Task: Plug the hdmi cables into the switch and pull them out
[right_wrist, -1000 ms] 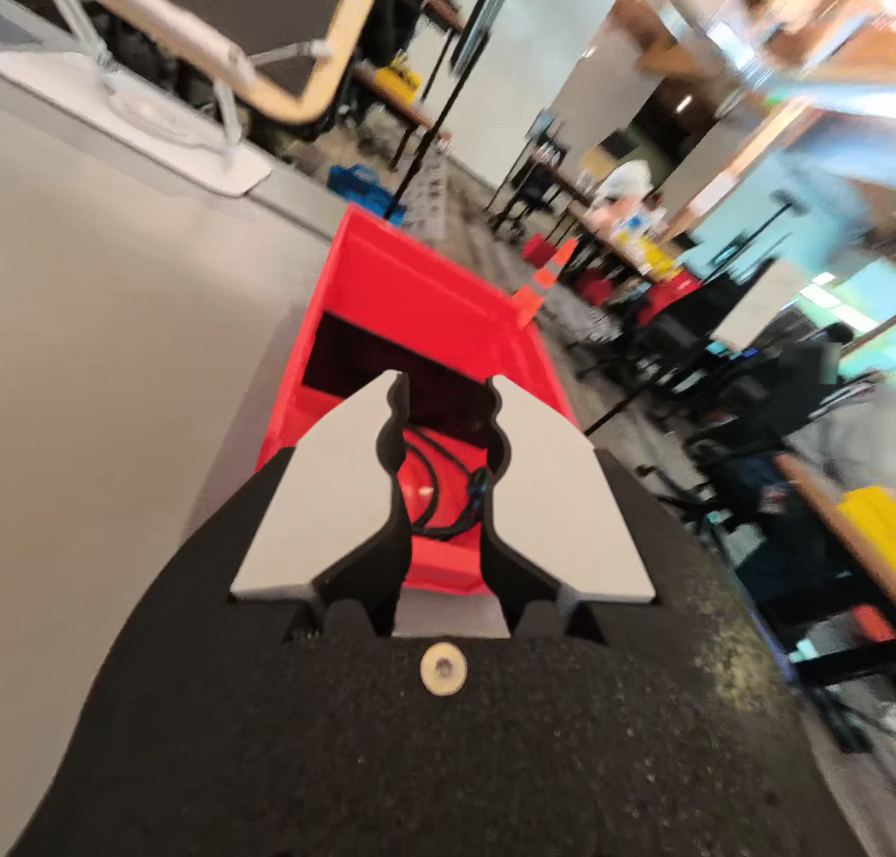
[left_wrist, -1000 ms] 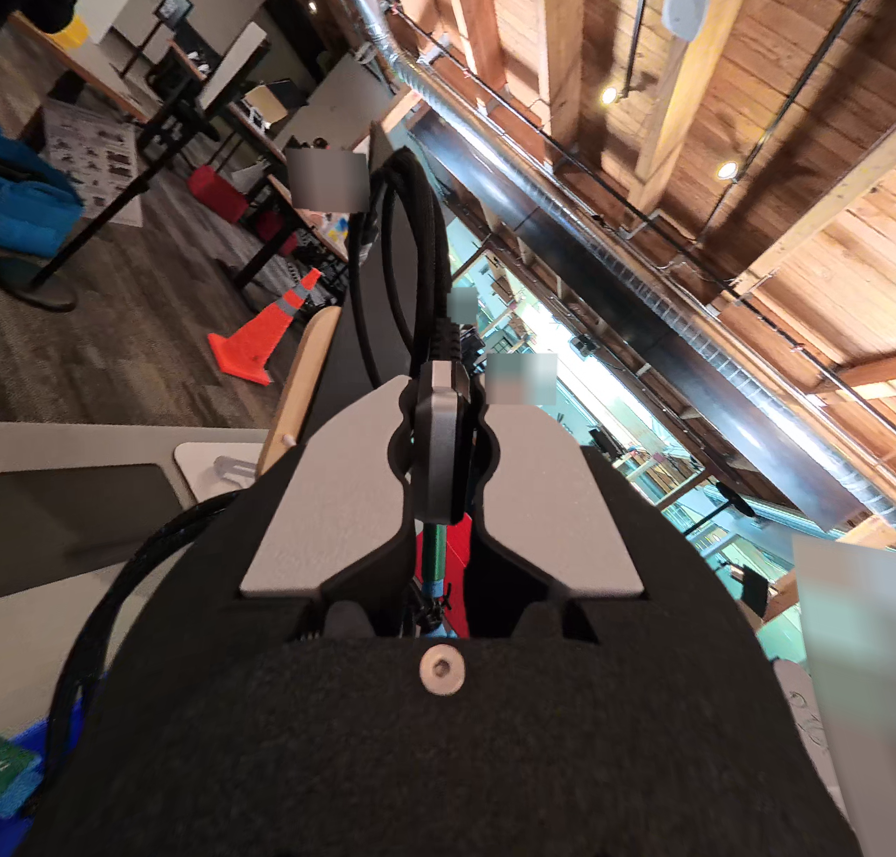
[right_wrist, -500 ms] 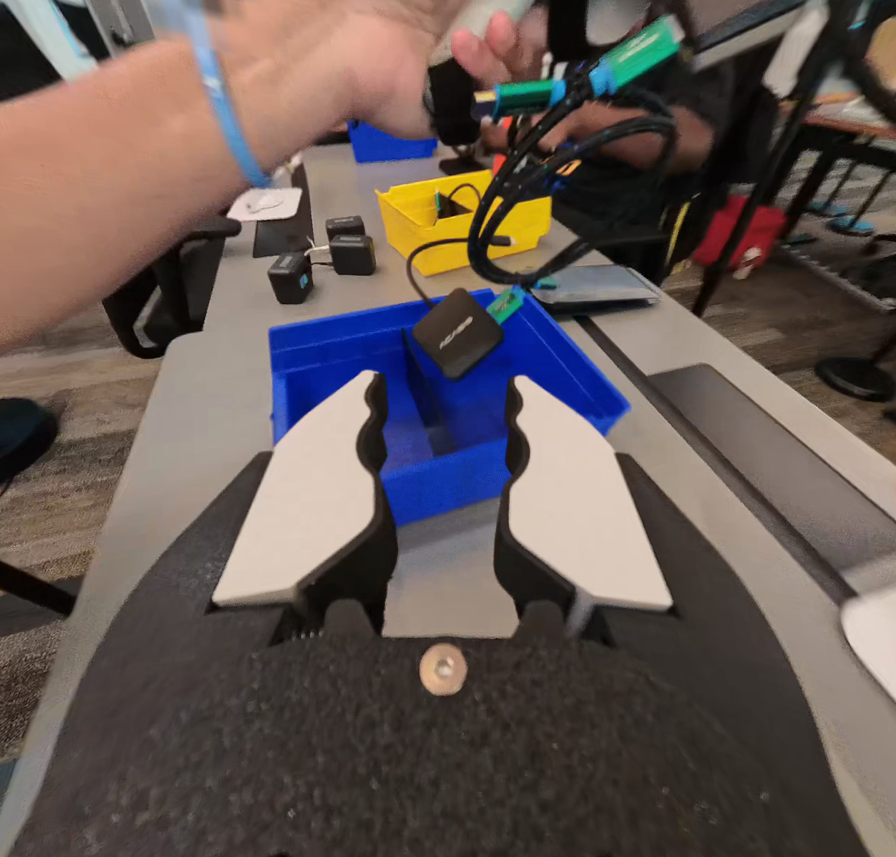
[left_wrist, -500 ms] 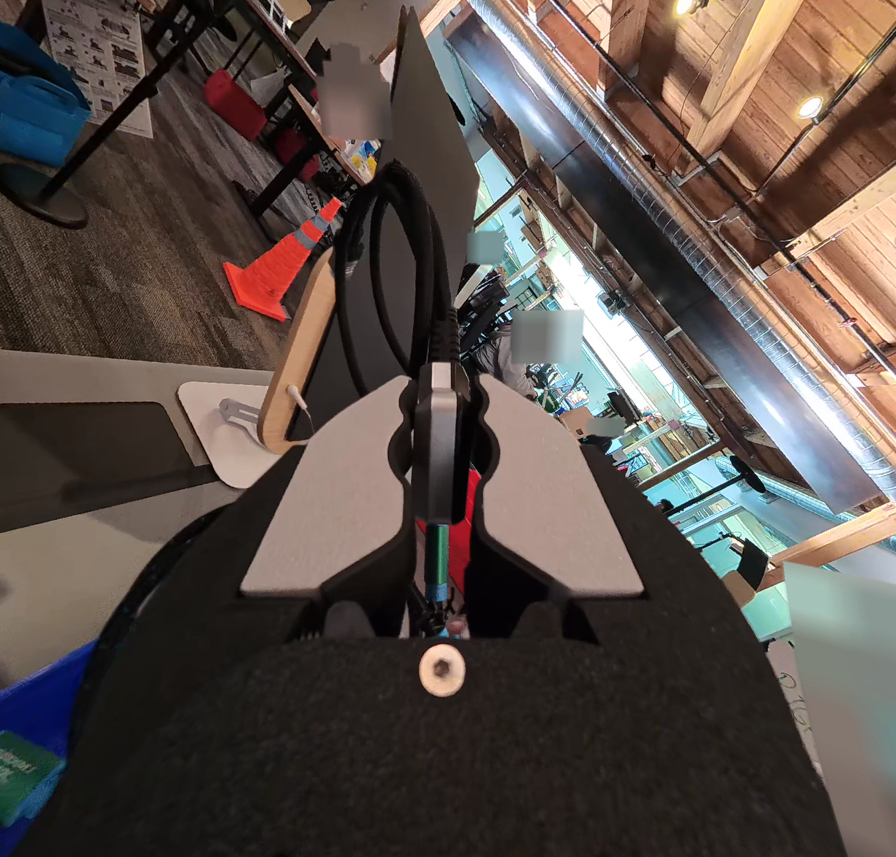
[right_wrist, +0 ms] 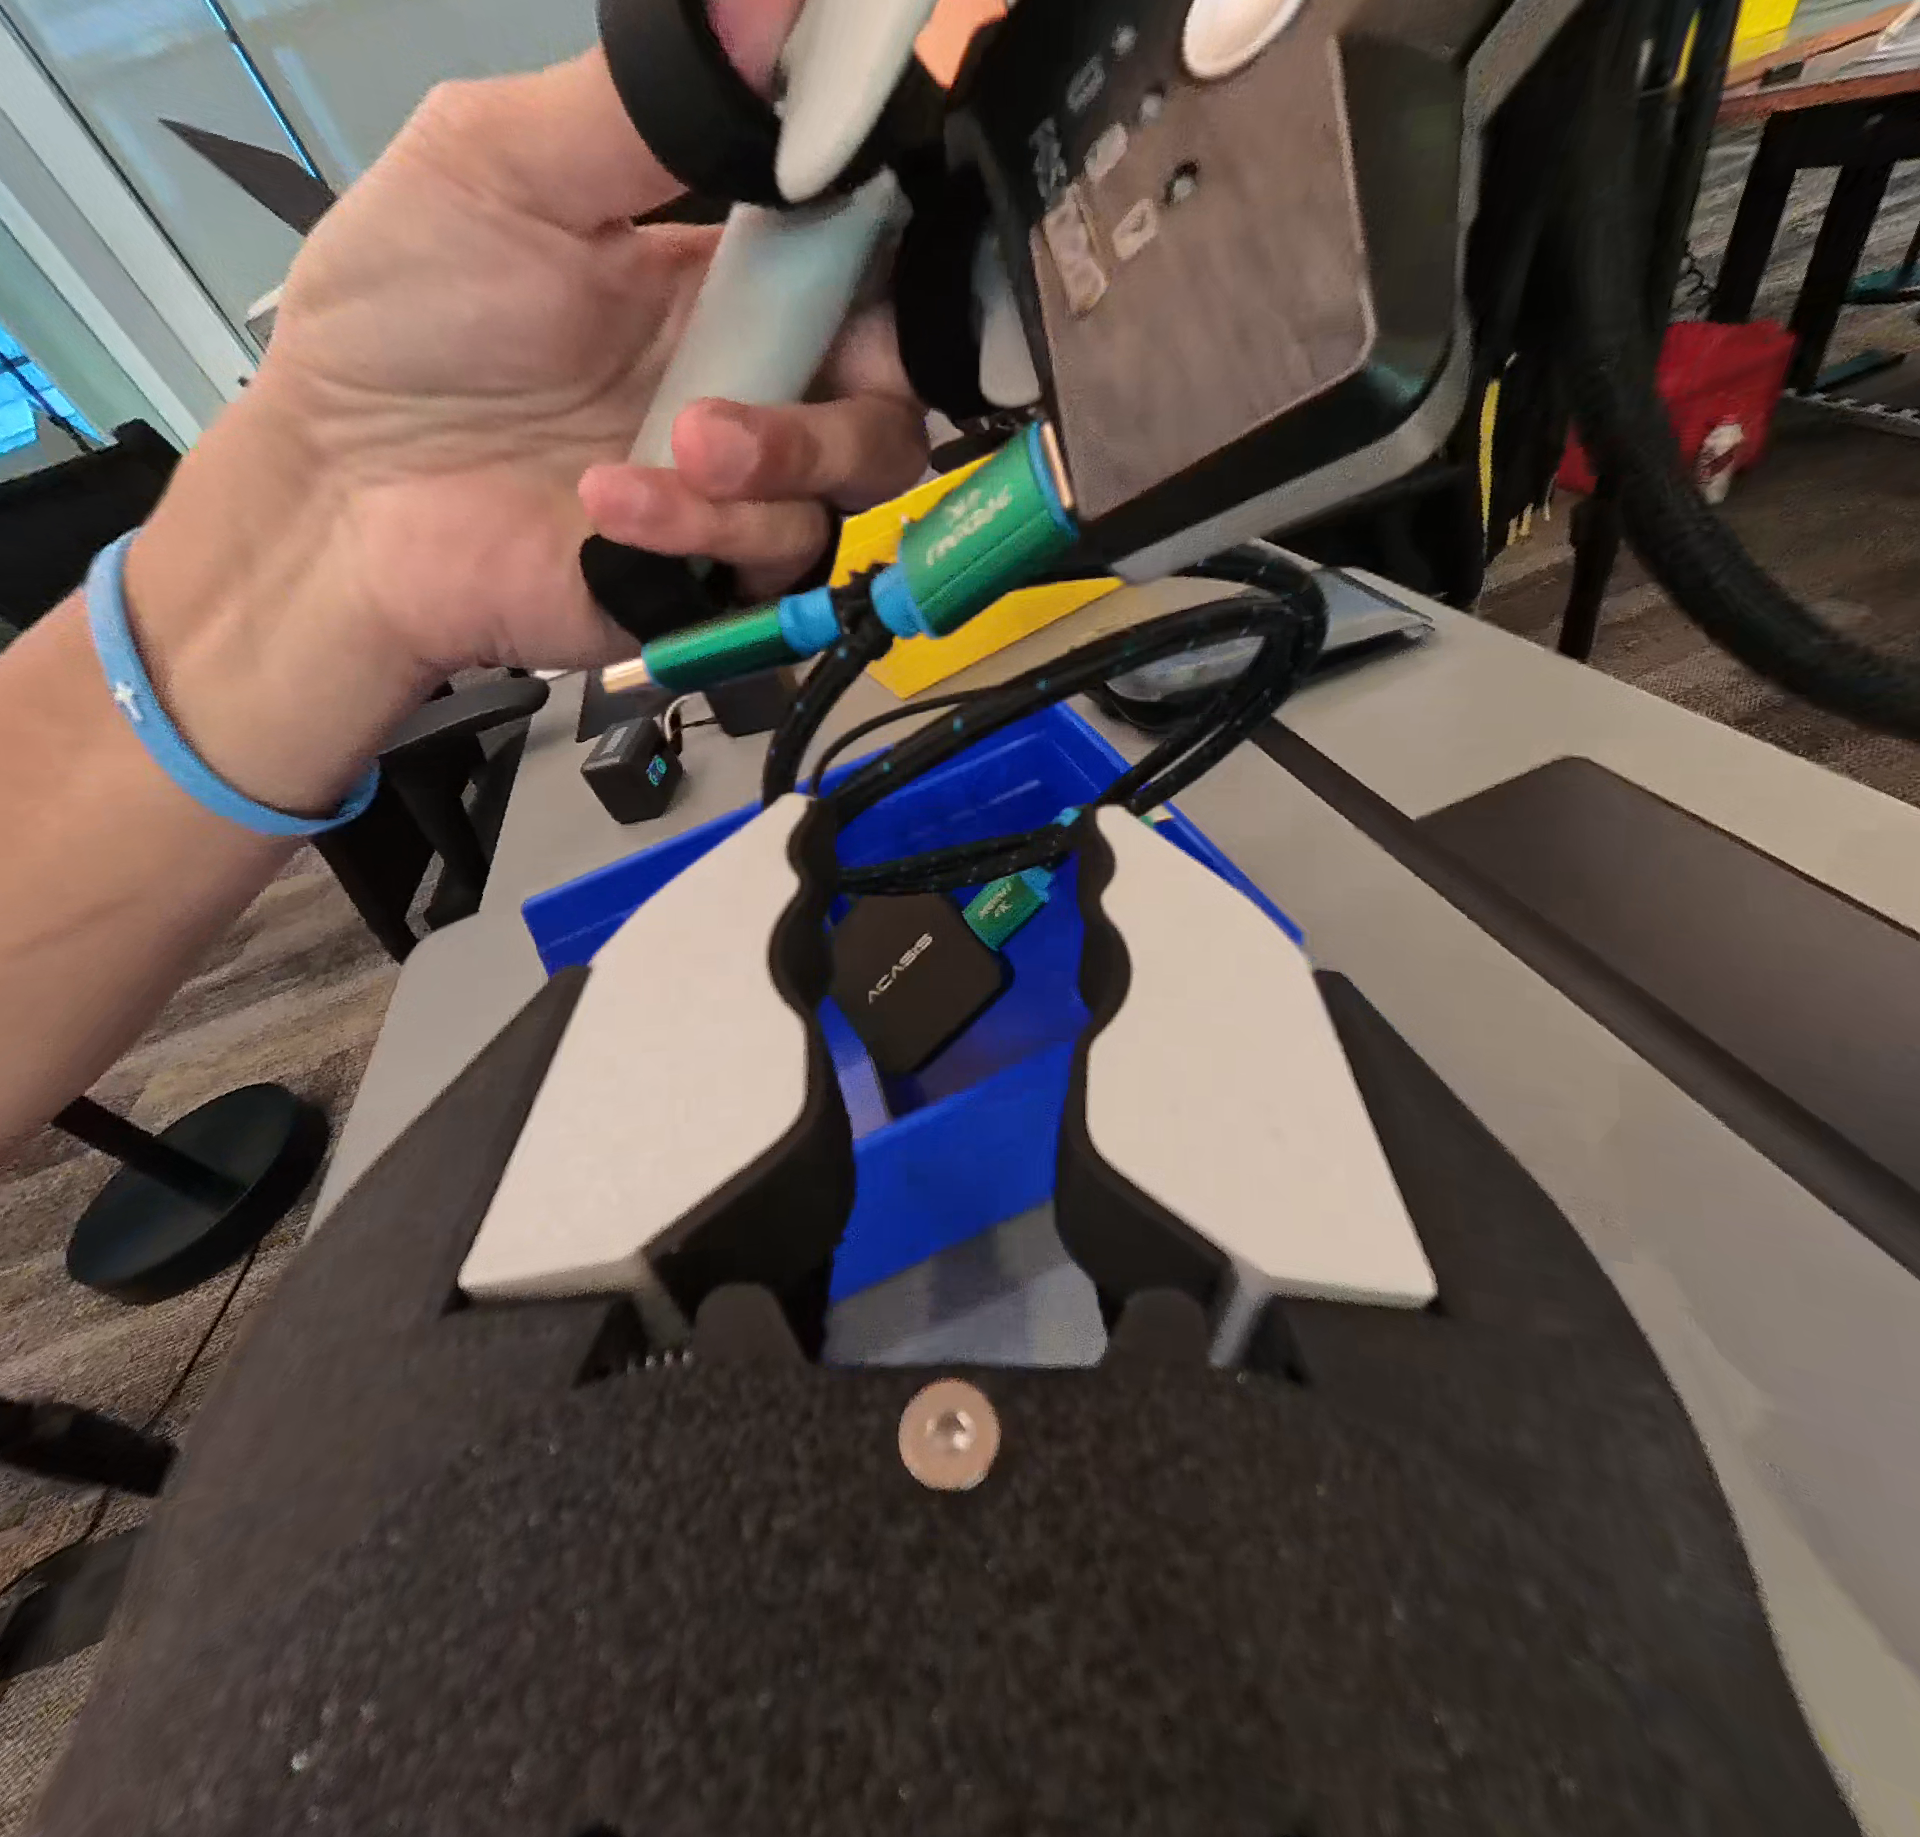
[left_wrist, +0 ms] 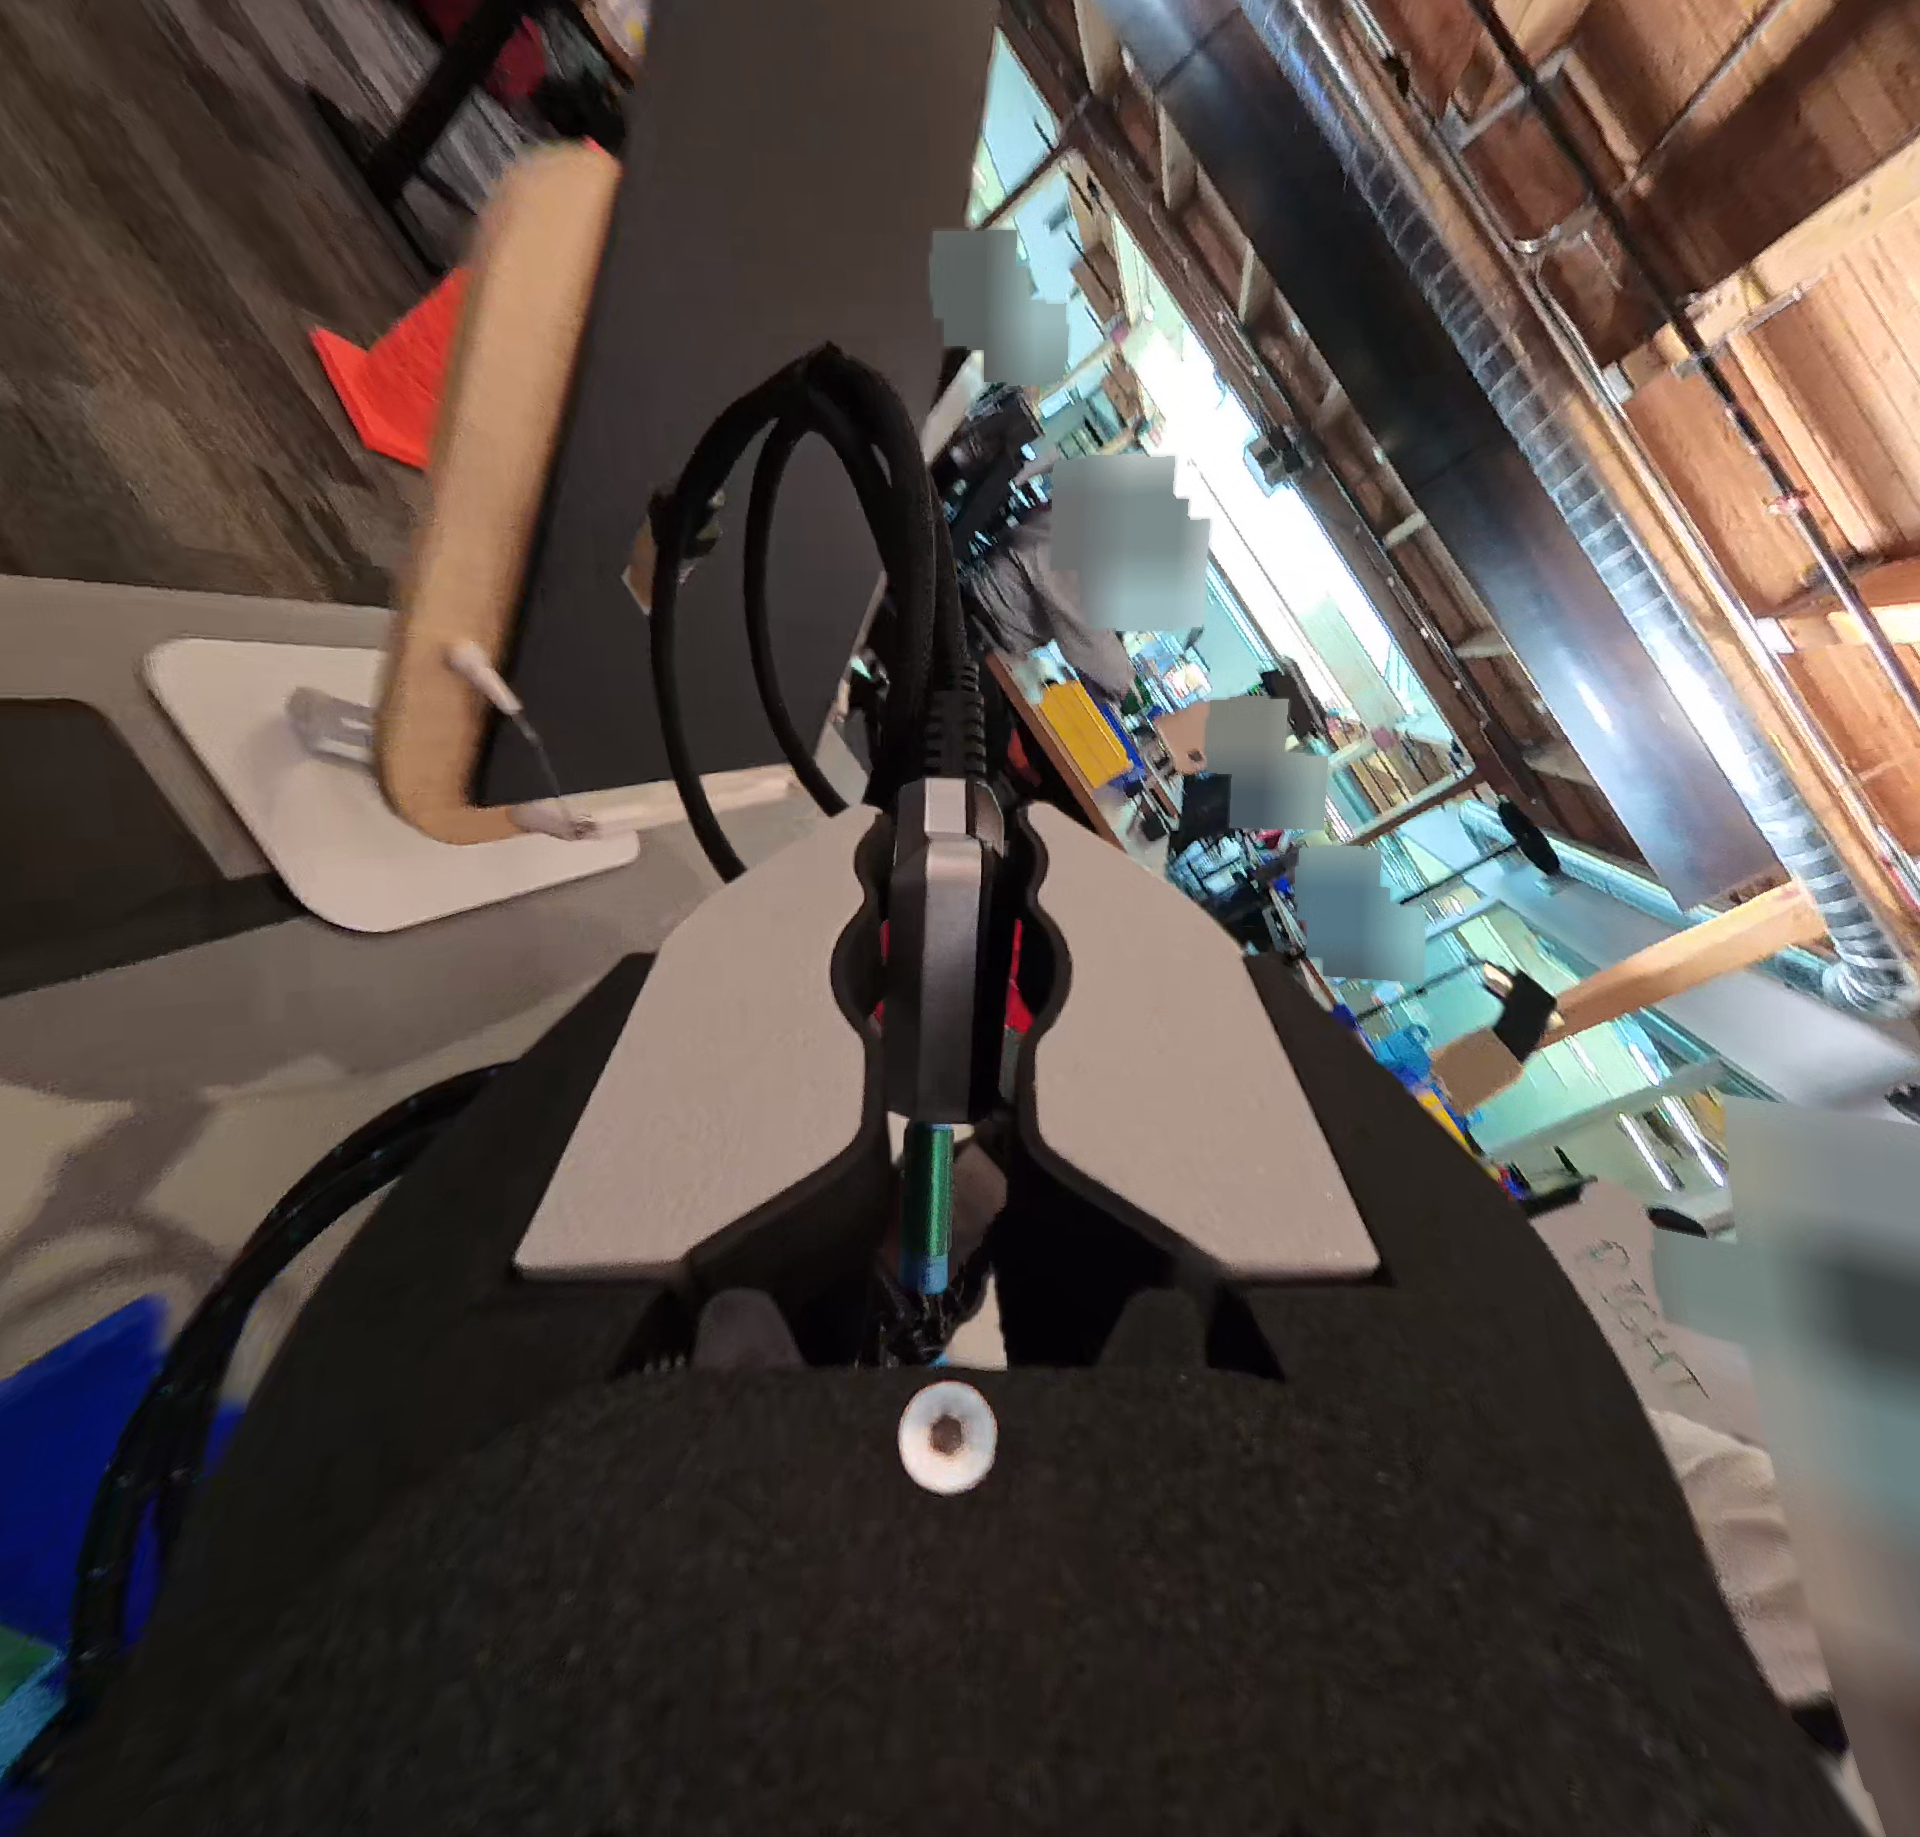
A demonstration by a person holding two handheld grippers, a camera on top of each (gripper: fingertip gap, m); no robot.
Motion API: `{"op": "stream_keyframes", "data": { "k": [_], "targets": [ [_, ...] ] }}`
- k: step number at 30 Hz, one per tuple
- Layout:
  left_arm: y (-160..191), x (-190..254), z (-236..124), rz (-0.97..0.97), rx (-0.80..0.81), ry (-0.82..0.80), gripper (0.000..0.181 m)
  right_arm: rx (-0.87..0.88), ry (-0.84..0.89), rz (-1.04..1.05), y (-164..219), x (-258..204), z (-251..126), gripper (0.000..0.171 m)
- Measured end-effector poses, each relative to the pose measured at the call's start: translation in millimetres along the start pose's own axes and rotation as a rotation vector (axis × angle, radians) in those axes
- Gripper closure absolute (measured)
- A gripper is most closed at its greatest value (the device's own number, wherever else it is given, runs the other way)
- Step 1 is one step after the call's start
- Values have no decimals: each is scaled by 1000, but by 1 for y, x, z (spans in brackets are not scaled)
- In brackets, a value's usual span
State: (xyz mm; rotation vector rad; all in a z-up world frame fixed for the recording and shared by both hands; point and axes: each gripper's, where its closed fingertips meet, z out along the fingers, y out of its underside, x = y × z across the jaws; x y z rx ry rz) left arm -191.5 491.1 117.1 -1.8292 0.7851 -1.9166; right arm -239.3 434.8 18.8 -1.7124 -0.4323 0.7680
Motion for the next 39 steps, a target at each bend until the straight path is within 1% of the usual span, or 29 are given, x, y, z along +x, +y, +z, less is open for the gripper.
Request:
{"op": "stream_keyframes", "data": {
  "k": [3, 5, 7, 8, 9, 10, 12, 15, 17, 18, 19, 20, 22, 25, 27, 30, 34, 37, 39],
  "targets": [
    [14, 15, 34, 23, -56, 58, 160, 1, -41, 61, 11, 3, -24, 126],
    [18, 28, 54, 25, -73, 106, 161, 60, -68, 56, 3, 2, -42, 137],
    [20, 39, 72, 31, -85, 140, 161, 143, -114, 69, -14, -3, -63, 155],
    [21, 46, 79, 32, -88, 160, 161, 172, -121, 86, -22, -3, -73, 155],
    [22, 54, 85, 31, -91, 183, 161, 189, -124, 95, -28, -3, -82, 153],
    [23, 62, 91, 35, -97, 202, 161, 197, -126, 98, -32, -4, -91, 146],
    [22, 81, 98, 57, -106, 231, 161, 186, -99, 88, -27, 1, -109, 137],
    [19, 115, 104, 92, -108, 292, 160, 86, 19, 66, 12, 24, -126, 128],
    [21, 134, 108, 116, -111, 317, 161, 15, 117, 84, 45, 43, -129, 105],
    [23, 142, 111, 117, -110, 335, 161, -17, 147, 100, 61, 50, -128, 96],
    [27, 148, 115, 122, -113, 340, 161, -65, 163, 125, 77, 54, -126, 94],
    [31, 152, 119, 134, -122, 334, 161, -111, 160, 149, 92, 55, -124, 96],
    [40, 157, 127, 154, -147, 319, 161, -137, 124, 164, 106, 49, -123, 96],
    [54, 152, 127, 177, -151, 279, 161, -141, 162, 142, 116, 52, -142, 101],
    [68, 140, 123, 180, -121, 251, 160, -135, 148, 138, 115, 48, -160, 101],
    [90, 111, 118, 163, -35, 206, 161, -57, 134, 99, 99, 36, -188, 106],
    [122, 84, 122, 70, 66, 215, 161, 84, 67, 125, 69, -1, -217, 105],
    [146, 76, 130, 21, 82, 243, 161, 117, 148, 148, 66, -2, -236, 103],
    [162, 73, 136, -11, 75, 258, 161, 180, 194, 196, 65, 4, -253, 101]
  ]
}}
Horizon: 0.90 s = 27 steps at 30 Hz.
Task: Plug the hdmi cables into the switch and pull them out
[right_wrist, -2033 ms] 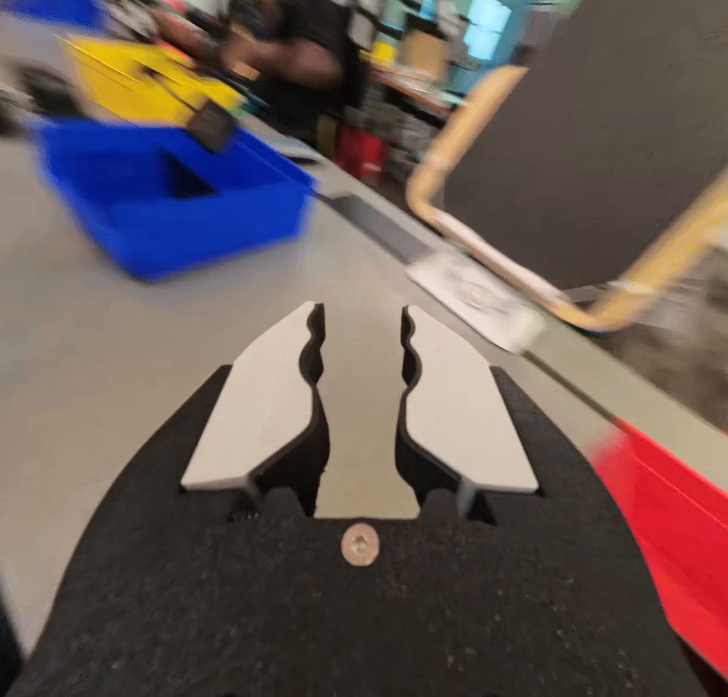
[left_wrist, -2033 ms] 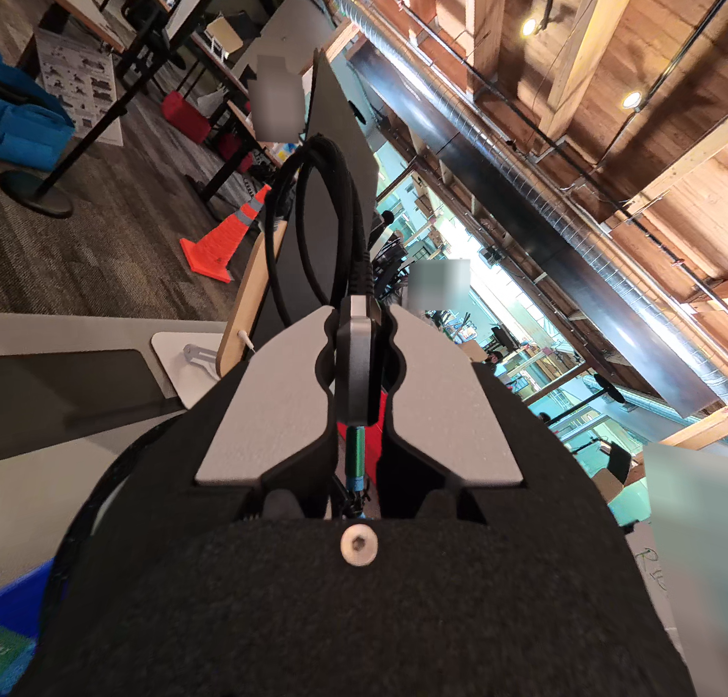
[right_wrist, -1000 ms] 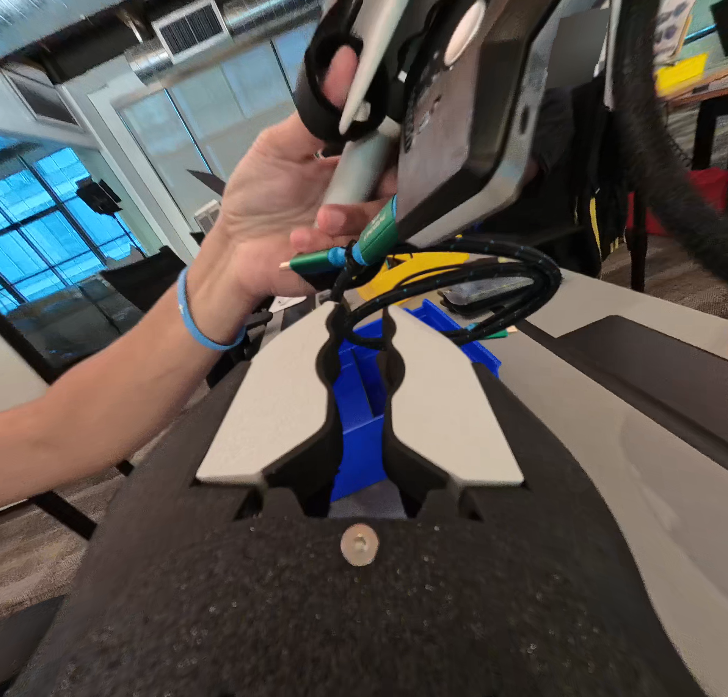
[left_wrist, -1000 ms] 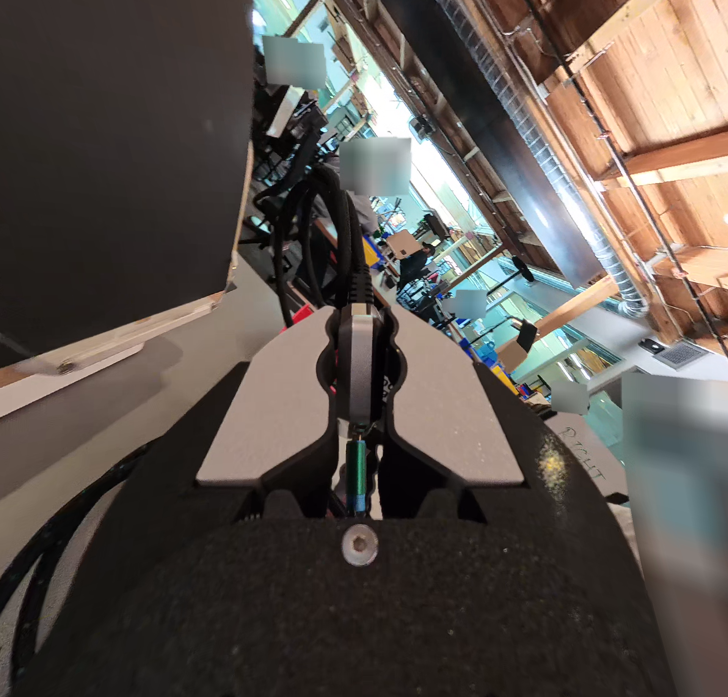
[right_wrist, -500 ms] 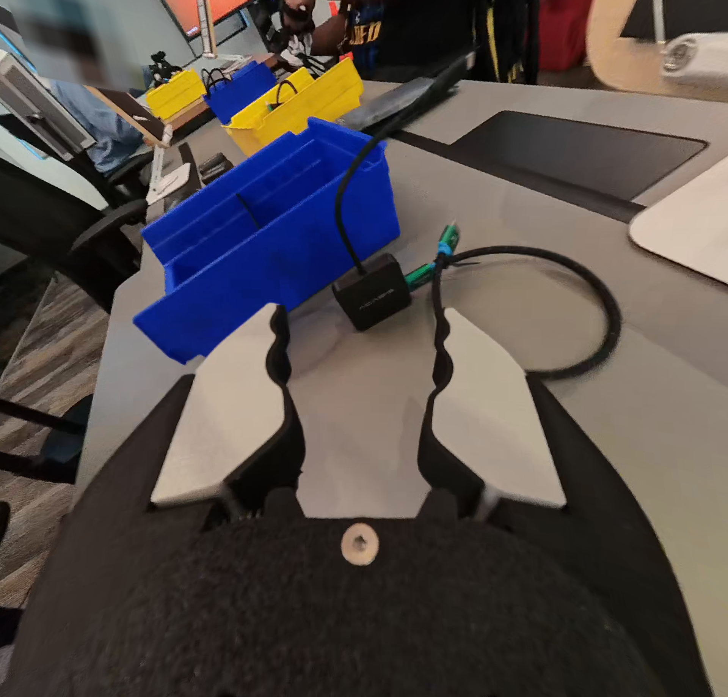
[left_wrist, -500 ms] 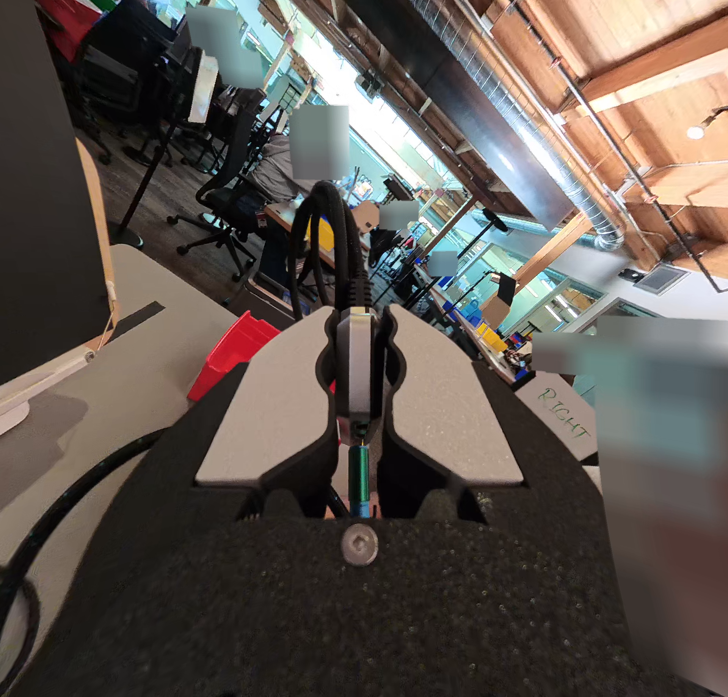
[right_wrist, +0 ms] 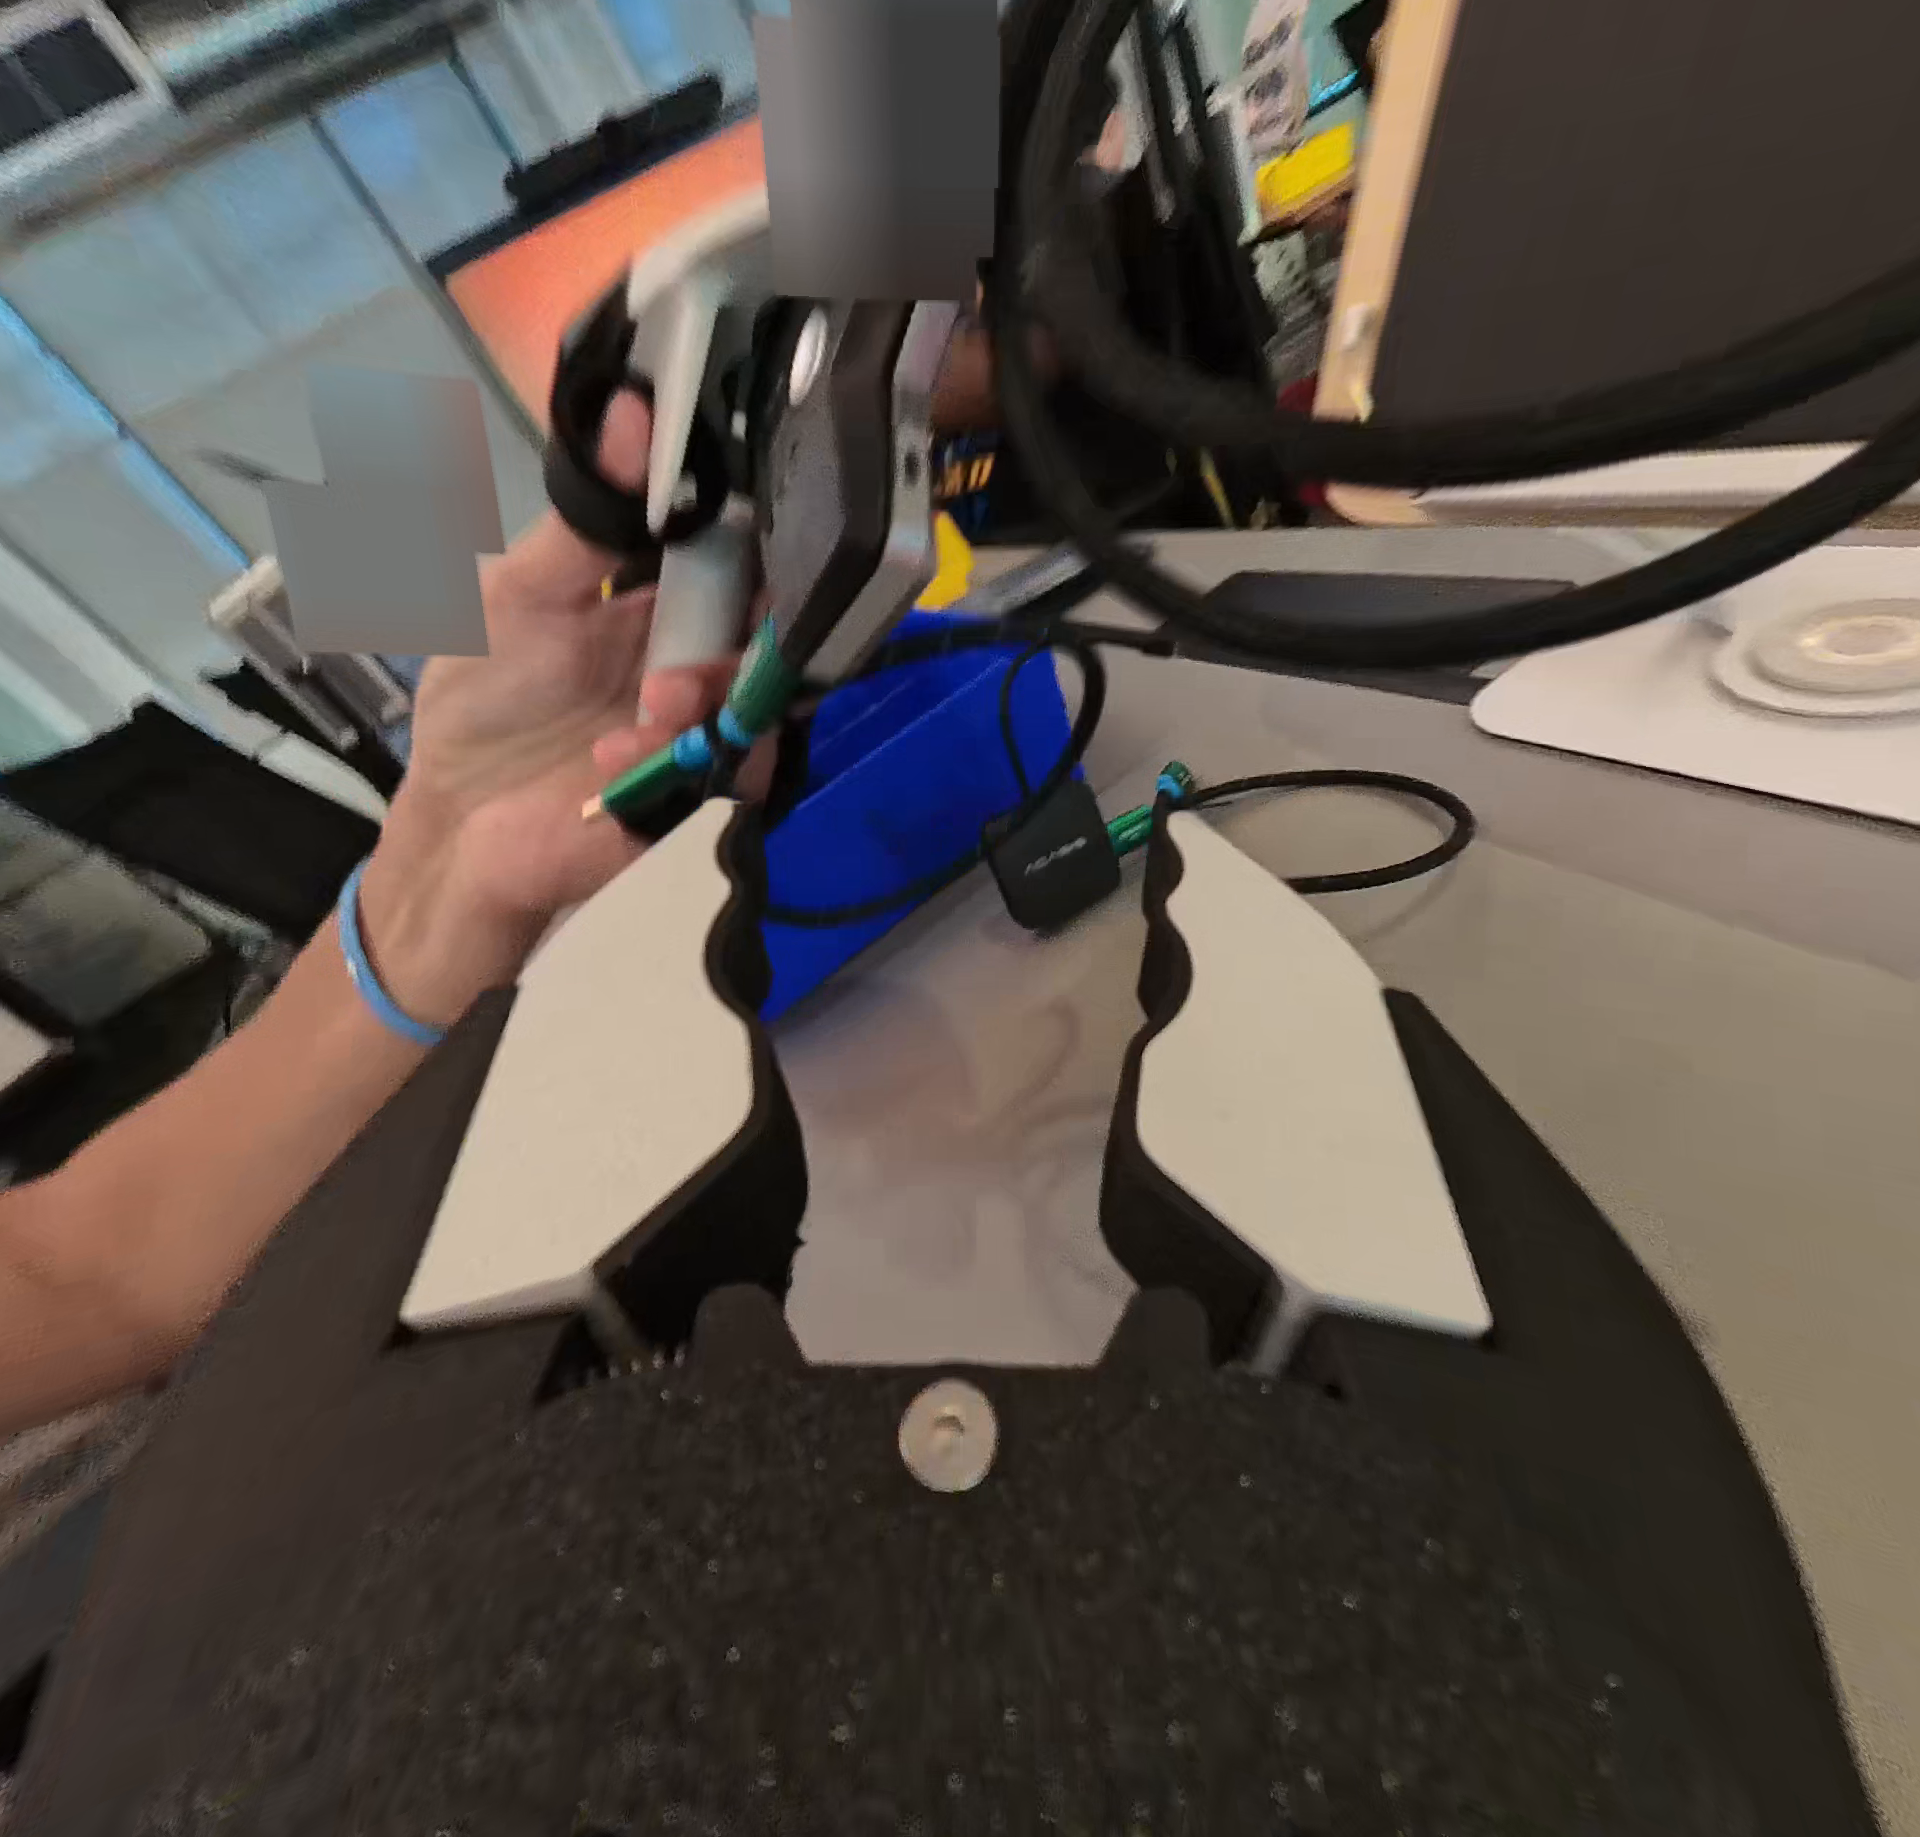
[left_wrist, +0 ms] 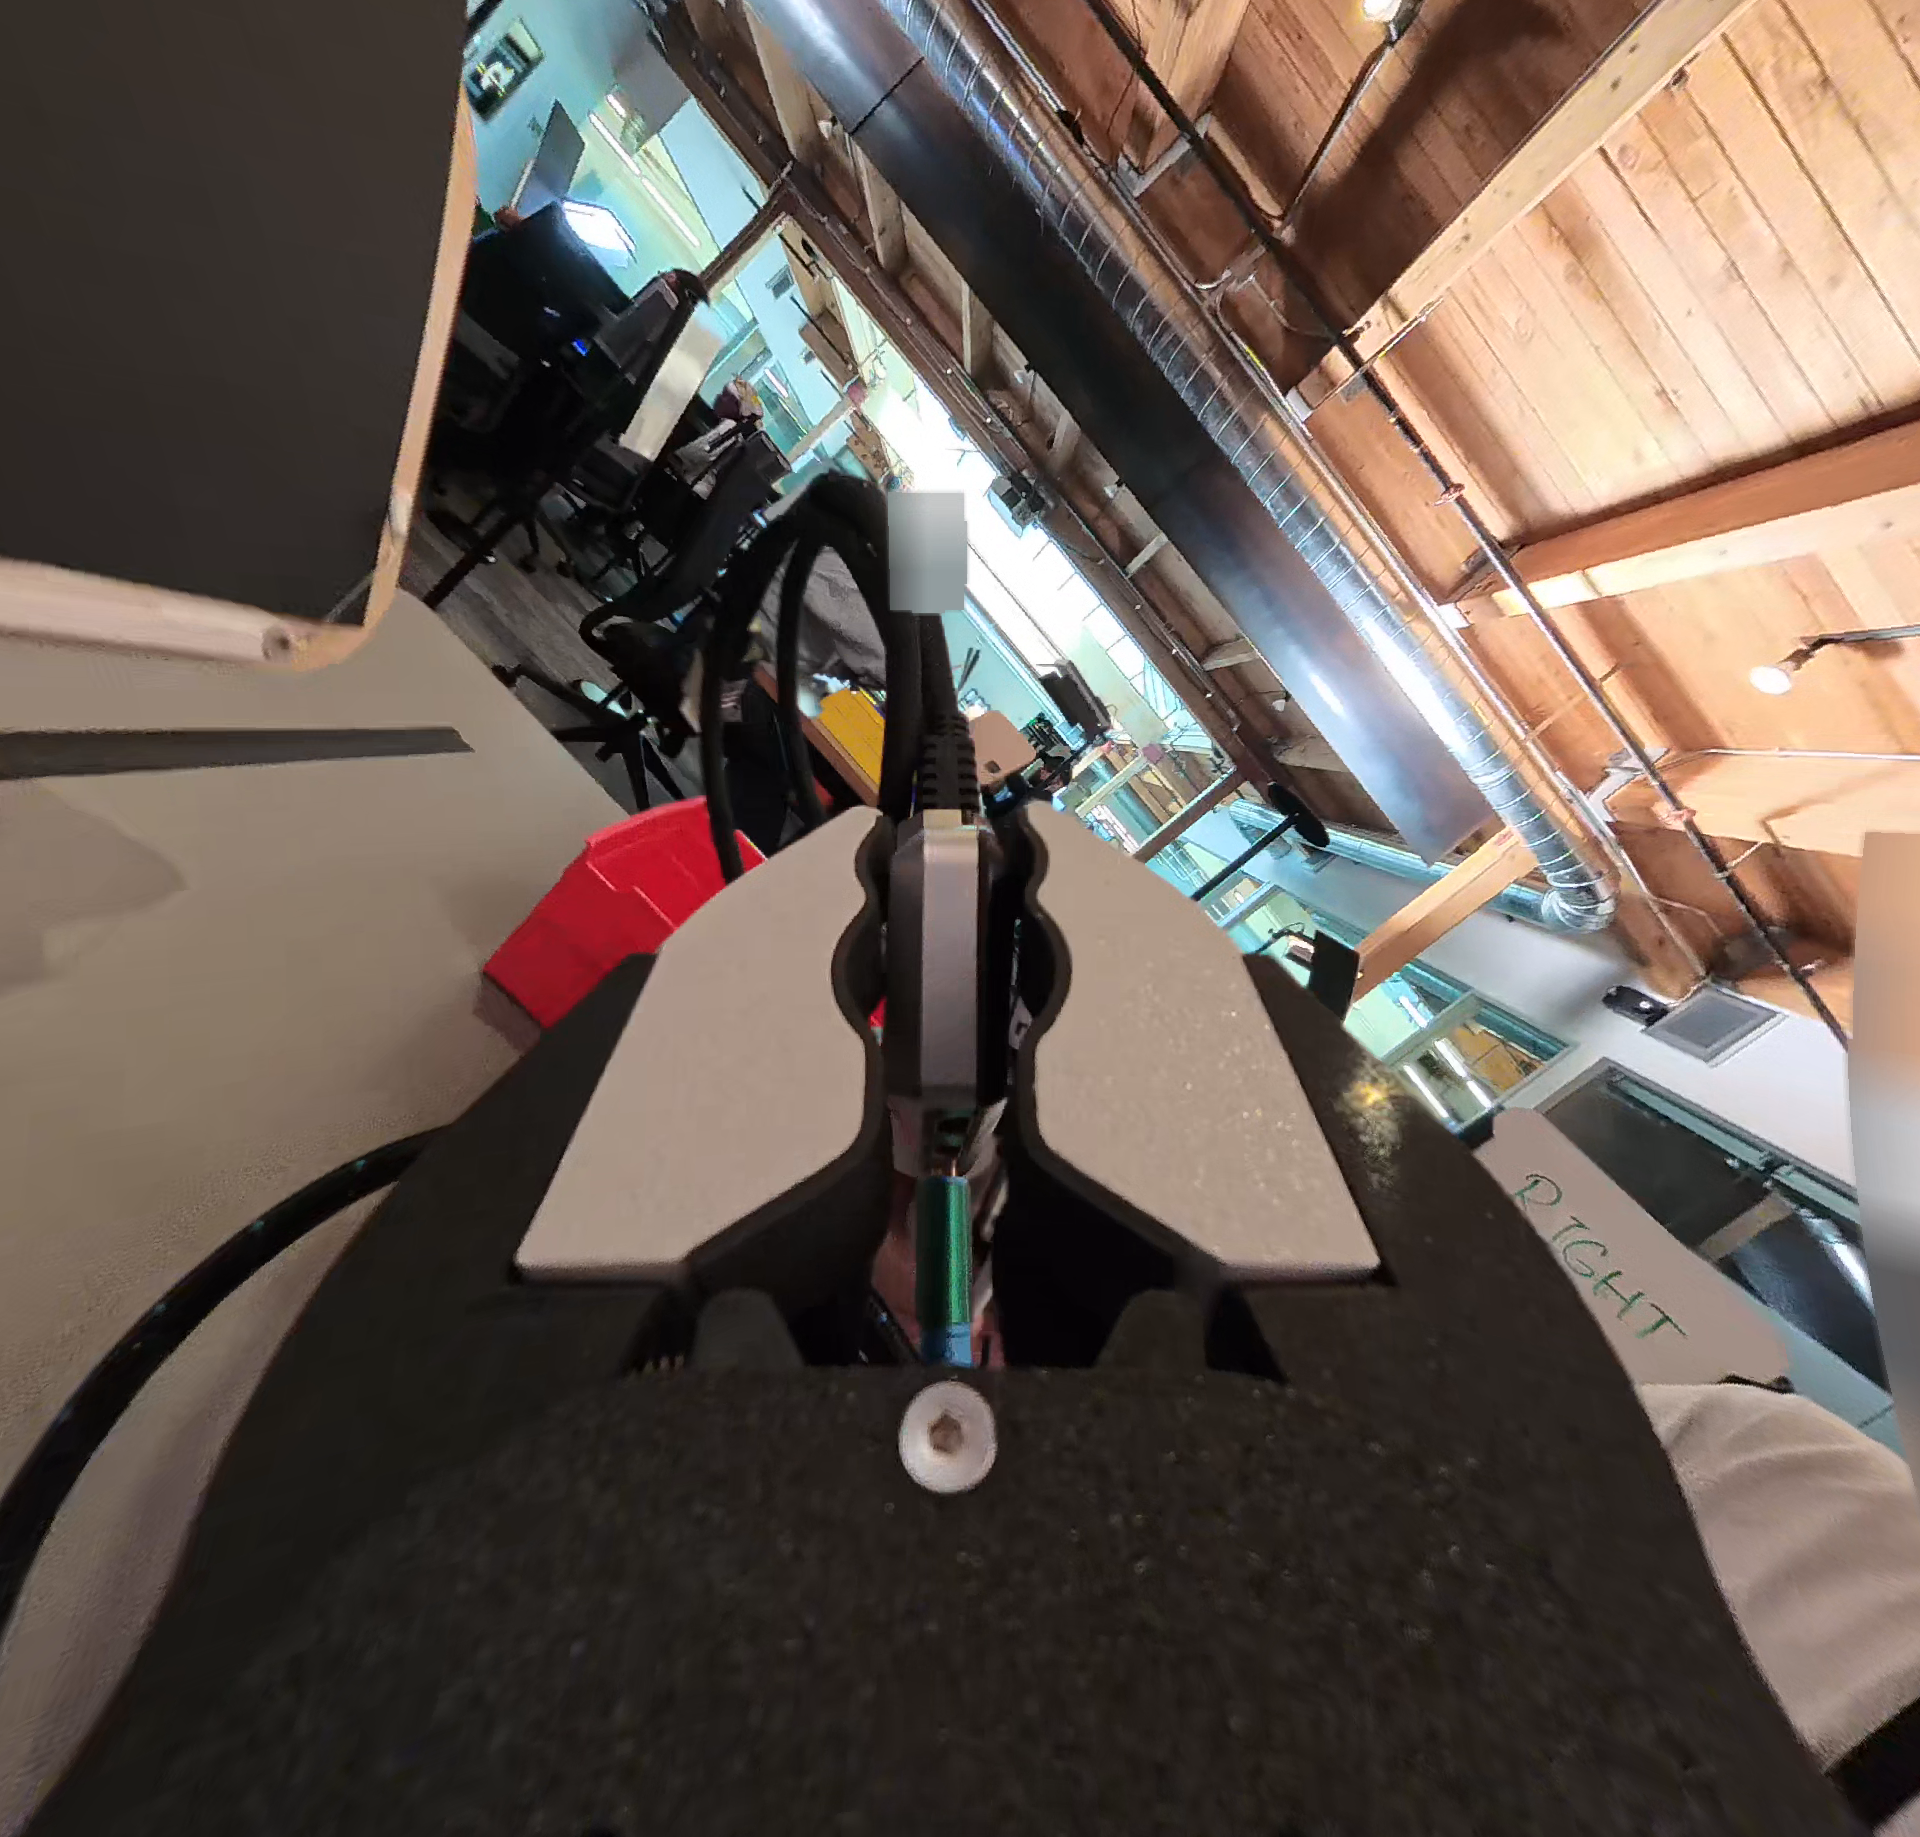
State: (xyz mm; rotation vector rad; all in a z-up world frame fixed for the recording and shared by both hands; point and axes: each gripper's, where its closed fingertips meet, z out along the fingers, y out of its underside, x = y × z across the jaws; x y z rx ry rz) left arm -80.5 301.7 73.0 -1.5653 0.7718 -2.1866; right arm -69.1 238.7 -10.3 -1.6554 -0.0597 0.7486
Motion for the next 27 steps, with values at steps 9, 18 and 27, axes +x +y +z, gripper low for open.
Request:
{"op": "stream_keyframes", "data": {
  "k": [9, 18, 27],
  "targets": [
    [76, -2, 27, -9, 2, -33, 161, 52, -151, 229, 10, -18, -24, 129],
    [110, 10, -15, 101, -138, -14, 153, -150, -247, 299, 18, -39, -51, 149],
    [148, 27, -44, 832, -347, -121, 88, -214, -450, 466, 9, -56, -73, 149]
  ]
}}
